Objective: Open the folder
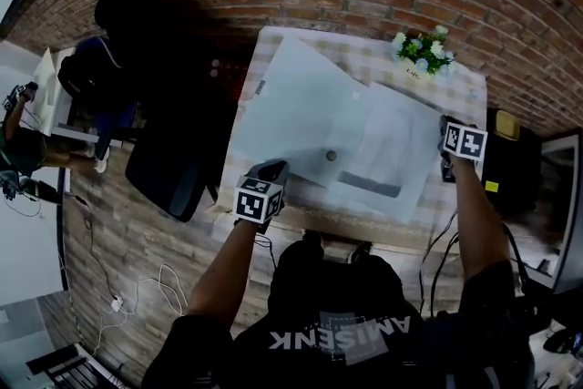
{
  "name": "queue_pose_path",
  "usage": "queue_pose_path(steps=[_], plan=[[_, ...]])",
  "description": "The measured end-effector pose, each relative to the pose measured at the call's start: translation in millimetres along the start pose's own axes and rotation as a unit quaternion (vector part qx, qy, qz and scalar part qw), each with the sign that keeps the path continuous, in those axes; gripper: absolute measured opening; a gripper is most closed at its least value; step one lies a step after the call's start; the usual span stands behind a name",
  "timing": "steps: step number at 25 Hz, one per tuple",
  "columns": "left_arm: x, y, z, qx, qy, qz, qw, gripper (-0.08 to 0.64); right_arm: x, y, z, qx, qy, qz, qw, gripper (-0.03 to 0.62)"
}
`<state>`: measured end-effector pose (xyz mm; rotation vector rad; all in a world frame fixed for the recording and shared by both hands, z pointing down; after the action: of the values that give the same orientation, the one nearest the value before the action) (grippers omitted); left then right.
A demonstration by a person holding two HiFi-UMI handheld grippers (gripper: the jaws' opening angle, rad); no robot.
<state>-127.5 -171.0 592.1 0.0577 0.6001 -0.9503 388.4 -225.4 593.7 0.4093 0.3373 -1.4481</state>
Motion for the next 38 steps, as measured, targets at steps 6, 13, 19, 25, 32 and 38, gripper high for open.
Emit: queue_pose_path(steps=[6, 13, 19, 25, 32, 38], plan=[[14.8, 25.8, -19.3, -0.003, 0.034, 0.010, 0.9994, 0.017, -2.5, -1.9, -14.7, 0.004, 0.017, -0.003, 1.000, 0.076], [34.3, 54.8, -36.6, -0.007, 0.090, 0.004, 0.9959, 0.017, -4.3, -9.1, -58.5, 0.044, 0.075, 0.003, 0.996, 0.077], [64.8, 83.3, -46.1, 0.002, 0.139, 0.036, 0.9896, 0.017, -7.6, -9.2, -100.5, 0.065, 0.120, -0.009, 0.991, 0.077], [86.9, 122.4, -60.1, -0.009, 0.177, 0.062, 0.9823, 0.017, -10.5, -14.7, -146.8, 0.086, 0.164, -0.027, 0.982, 0.077], [120.2, 157.1, -69.3, -0.032, 0.215, 0.092, 0.9717, 0.017, -14.6, -22.0, -202.0, 0.106, 0.211, -0.033, 0.971, 0.076], [150.6, 178.6, -85.1, -0.050, 0.252, 0.118, 0.9593, 0.017, -18.0, -22.9, -246.8, 0.106, 0.251, -0.040, 0.961, 0.077]])
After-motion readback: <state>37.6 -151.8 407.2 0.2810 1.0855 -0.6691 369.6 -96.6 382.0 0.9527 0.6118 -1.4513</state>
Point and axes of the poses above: the fingertips, and each gripper's own axes: z forward along the fingers, y to its right, x out of its top, the point moved 10 cm from there along -z, backward along the fingers, and after that the axes turned 13 degrees about -y, right-handed, at the moved point
